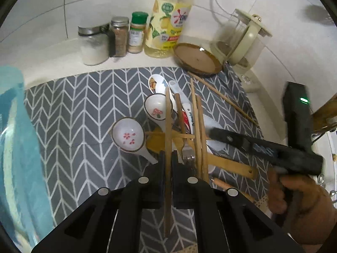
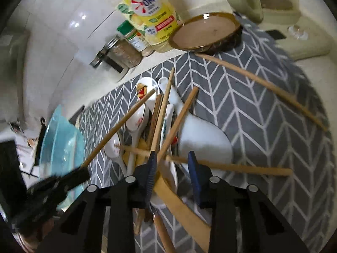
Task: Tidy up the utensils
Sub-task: 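Grasp a wooden chopstick with the left tool while the right tool grasps another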
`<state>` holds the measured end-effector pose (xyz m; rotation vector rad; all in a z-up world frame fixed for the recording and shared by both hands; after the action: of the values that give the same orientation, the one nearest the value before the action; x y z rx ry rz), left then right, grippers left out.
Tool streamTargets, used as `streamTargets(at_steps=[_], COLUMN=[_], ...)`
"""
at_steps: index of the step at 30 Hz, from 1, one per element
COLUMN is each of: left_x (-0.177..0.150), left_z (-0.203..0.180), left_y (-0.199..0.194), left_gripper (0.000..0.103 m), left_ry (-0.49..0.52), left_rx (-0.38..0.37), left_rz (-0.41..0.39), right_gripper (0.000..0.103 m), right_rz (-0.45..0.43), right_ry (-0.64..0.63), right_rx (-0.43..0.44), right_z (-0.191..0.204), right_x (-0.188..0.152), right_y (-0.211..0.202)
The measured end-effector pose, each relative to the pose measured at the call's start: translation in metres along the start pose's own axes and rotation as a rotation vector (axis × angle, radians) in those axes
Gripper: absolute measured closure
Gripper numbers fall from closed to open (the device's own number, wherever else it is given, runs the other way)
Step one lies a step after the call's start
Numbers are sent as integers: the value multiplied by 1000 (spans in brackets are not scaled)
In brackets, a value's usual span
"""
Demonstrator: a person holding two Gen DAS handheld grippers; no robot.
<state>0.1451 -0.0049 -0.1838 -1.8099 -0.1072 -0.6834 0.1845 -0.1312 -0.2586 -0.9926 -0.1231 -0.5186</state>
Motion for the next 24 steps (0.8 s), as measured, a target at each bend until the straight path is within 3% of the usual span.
streamTargets(at_steps=[4, 6, 12, 14, 24], left_x=[-1, -3, -11, -12, 0], left_z=[0, 1, -7, -10, -4], left_y=[-13, -13, -18, -18, -61], left_gripper=[97, 97, 97, 97, 97], left_ry=[-6, -6, 4, 11, 4], left_rx=[-4, 2, -17, -17, -4], left_rz=[-29, -28, -40, -40, -158], right_gripper=[79, 88, 93, 95, 95], right_rz=[7, -18, -11, -37, -119], right_ry=[22, -17, -141, -195, 45], right_rx=[-6, -29, -87, -149, -22], right_z=[1, 6, 20, 27, -4], right_x=[9, 12, 1, -2, 4], right_y=[16, 21, 31, 30, -27])
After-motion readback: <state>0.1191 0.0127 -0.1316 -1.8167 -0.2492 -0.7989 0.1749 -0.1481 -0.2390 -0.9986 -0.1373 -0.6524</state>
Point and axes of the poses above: each gripper's, at about its wrist camera, not at the fingertips, and y roughly the way its jaws point, z to its left, x to its top, the point moved 7 cm from there along y, roughly the way its jaws point, and after that the axes turned 8 degrees about y, right-handed, at the moved point
